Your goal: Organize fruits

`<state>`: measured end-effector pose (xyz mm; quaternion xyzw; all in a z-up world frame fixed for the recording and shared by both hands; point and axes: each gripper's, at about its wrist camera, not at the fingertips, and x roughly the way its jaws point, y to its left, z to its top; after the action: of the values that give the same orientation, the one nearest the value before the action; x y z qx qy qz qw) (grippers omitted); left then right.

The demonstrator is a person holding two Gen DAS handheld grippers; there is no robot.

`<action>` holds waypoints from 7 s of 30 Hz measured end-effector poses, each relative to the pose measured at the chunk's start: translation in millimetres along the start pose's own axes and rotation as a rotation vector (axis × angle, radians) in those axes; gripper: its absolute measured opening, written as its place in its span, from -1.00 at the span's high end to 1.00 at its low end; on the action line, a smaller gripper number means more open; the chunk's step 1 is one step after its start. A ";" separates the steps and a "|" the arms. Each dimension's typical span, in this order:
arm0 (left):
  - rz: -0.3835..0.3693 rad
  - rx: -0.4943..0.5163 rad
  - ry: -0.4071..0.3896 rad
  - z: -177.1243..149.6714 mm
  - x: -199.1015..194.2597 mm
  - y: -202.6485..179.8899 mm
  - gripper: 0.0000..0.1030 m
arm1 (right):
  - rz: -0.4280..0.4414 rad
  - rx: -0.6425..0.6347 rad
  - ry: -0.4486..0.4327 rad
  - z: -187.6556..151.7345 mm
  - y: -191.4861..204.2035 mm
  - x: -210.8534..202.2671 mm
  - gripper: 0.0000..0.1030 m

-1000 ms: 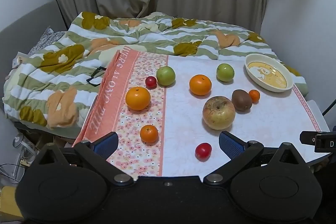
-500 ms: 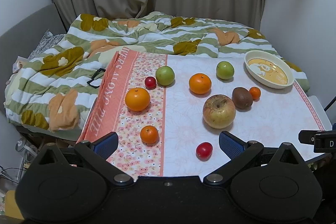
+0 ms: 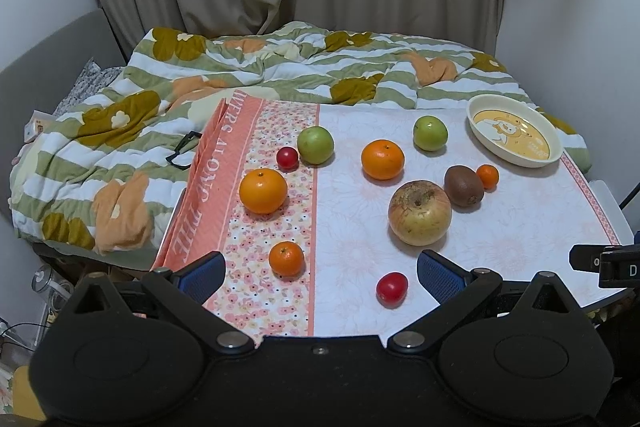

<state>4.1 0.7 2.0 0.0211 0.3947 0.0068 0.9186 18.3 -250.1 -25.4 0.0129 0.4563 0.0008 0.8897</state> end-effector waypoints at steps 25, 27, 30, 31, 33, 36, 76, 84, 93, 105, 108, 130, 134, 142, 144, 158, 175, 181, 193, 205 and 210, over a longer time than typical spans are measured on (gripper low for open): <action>0.013 0.008 0.000 3.7 2.1 2.6 -1.00 | 0.001 -0.008 0.006 1.3 3.8 3.4 -1.00; 0.013 0.008 0.000 3.8 2.4 2.3 -1.00 | 0.002 -0.007 0.006 1.0 4.7 3.8 -1.00; 0.013 0.009 0.000 3.6 2.4 2.3 -1.00 | 0.001 -0.008 0.006 1.4 4.0 3.5 -1.00; 0.014 0.010 -0.001 3.7 2.5 3.1 -1.00 | 0.002 -0.007 0.006 1.6 3.7 3.6 -1.00; 0.013 0.009 0.000 3.5 2.4 2.5 -1.00 | 0.001 -0.007 0.007 1.5 3.9 3.7 -1.00; 0.013 0.009 -0.001 3.5 2.4 2.5 -1.00 | 0.002 -0.008 0.007 1.7 3.7 3.8 -1.00; 0.072 0.023 0.015 10.3 33.1 22.7 -1.00 | 0.121 -0.104 -0.005 28.0 21.0 31.8 -1.00; -0.024 0.112 0.054 1.1 80.1 45.0 -0.97 | 0.107 -0.073 -0.022 30.6 58.5 65.0 -1.00; -0.138 0.189 0.126 -4.7 132.8 53.5 -0.68 | 0.097 -0.041 -0.010 28.5 94.8 107.8 -1.00; -0.228 0.213 0.170 -12.5 162.1 57.7 0.19 | 0.069 -0.025 0.003 31.2 113.4 135.0 -1.00; -0.244 0.213 0.166 -12.2 161.7 60.2 0.19 | 0.063 -0.030 0.002 31.9 116.1 138.2 -1.00; -0.215 0.195 0.142 -13.6 151.3 55.7 0.21 | 0.109 -0.097 -0.001 36.6 122.7 160.3 -0.73; -0.180 0.177 0.121 -10.1 137.9 45.8 0.21 | 0.160 -0.096 -0.004 36.0 109.9 151.7 -0.72; -0.104 0.150 0.066 4.4 97.5 5.6 0.21 | 0.224 -0.124 -0.048 40.7 69.1 113.5 -0.73; -0.093 0.139 0.051 8.6 86.7 -7.7 0.21 | 0.229 -0.129 -0.058 42.7 54.3 103.2 -0.73; -0.077 0.119 -0.044 40.9 51.1 -118.4 0.21 | 0.227 -0.135 -0.137 59.6 -75.2 52.6 -0.73; -0.099 0.160 -0.035 113.3 106.4 -218.9 0.20 | 0.179 -0.091 -0.155 120.4 -180.1 86.9 -0.73; -0.129 0.186 -0.008 144.7 155.3 -238.7 0.20 | 0.162 -0.061 -0.151 157.9 -190.5 117.5 -0.73; -0.184 0.256 0.040 189.8 254.5 -268.2 0.20 | 0.146 -0.004 -0.125 213.5 -202.5 188.7 -0.73; -0.233 0.324 0.094 197.0 318.6 -292.2 0.20 | 0.118 0.042 -0.083 223.9 -214.8 219.0 -0.73; -0.248 0.349 0.107 193.5 326.6 -296.4 0.19 | 0.110 0.047 -0.078 225.7 -217.7 220.6 -0.73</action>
<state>368.0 -292.4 -114.7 0.1308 0.4374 -0.1734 0.8726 328.0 -469.9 -78.1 0.0590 0.4197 0.0387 0.9049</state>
